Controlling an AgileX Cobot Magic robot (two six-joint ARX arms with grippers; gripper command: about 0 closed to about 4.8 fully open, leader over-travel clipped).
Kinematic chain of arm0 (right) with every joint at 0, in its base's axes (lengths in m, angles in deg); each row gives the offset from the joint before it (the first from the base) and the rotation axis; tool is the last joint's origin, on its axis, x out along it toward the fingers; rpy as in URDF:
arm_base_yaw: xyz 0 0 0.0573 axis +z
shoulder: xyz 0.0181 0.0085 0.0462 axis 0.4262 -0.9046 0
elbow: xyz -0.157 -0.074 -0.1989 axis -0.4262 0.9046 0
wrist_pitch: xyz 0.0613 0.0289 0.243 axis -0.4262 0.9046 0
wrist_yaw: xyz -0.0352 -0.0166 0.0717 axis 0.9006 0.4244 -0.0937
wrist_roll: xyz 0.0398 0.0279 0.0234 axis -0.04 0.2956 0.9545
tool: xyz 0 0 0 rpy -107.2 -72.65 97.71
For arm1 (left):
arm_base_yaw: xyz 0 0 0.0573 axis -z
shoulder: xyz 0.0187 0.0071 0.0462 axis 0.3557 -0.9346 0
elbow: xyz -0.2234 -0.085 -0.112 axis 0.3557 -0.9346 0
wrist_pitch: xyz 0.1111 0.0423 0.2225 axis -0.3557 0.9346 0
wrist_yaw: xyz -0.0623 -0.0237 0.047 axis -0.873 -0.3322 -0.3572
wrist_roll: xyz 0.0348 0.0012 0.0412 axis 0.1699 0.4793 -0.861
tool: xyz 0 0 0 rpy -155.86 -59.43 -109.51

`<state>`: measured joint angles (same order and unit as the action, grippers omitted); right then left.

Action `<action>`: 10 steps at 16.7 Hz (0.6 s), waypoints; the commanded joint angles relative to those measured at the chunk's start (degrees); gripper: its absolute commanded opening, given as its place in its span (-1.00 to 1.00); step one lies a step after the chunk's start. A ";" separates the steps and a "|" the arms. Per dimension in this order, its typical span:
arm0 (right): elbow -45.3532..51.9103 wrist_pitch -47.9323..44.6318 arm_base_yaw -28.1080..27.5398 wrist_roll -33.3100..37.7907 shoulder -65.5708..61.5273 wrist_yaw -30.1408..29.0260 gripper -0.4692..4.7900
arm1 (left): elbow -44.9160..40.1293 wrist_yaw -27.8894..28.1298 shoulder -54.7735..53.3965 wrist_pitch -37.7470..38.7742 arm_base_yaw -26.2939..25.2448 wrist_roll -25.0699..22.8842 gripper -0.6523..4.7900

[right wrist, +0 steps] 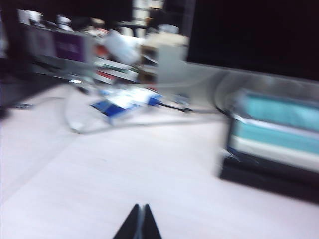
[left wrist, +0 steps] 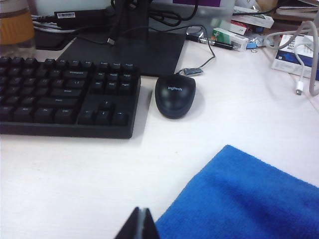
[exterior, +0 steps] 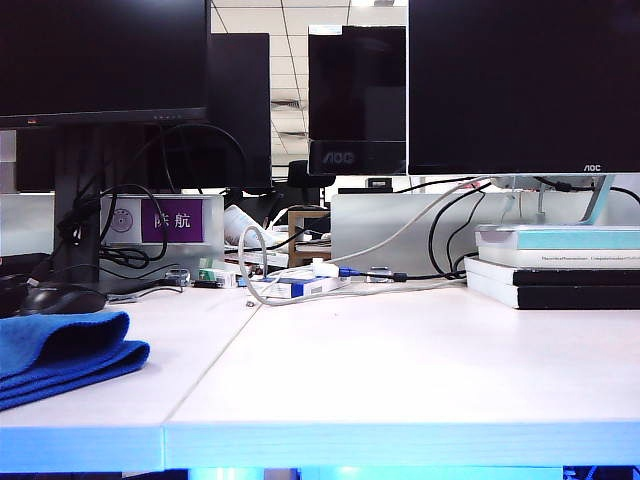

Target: Wipe the table from right to left using the rag.

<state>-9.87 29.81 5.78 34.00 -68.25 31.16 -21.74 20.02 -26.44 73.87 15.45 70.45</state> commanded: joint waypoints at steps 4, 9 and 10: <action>13.03 4.98 -15.17 -0.04 13.44 -8.70 -0.84 | -0.35 0.15 0.04 0.42 0.02 -0.09 -0.78; 18.27 7.56 -15.58 0.44 17.92 -8.76 -0.84 | -0.35 0.17 0.04 0.42 0.02 -0.11 -0.78; 18.84 9.51 -15.58 0.44 18.69 -8.74 -0.84 | -0.35 0.17 0.04 0.42 0.02 -0.11 -0.78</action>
<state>8.60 37.94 -9.76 34.20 -50.00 22.48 -21.74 20.02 -26.41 73.87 15.45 70.45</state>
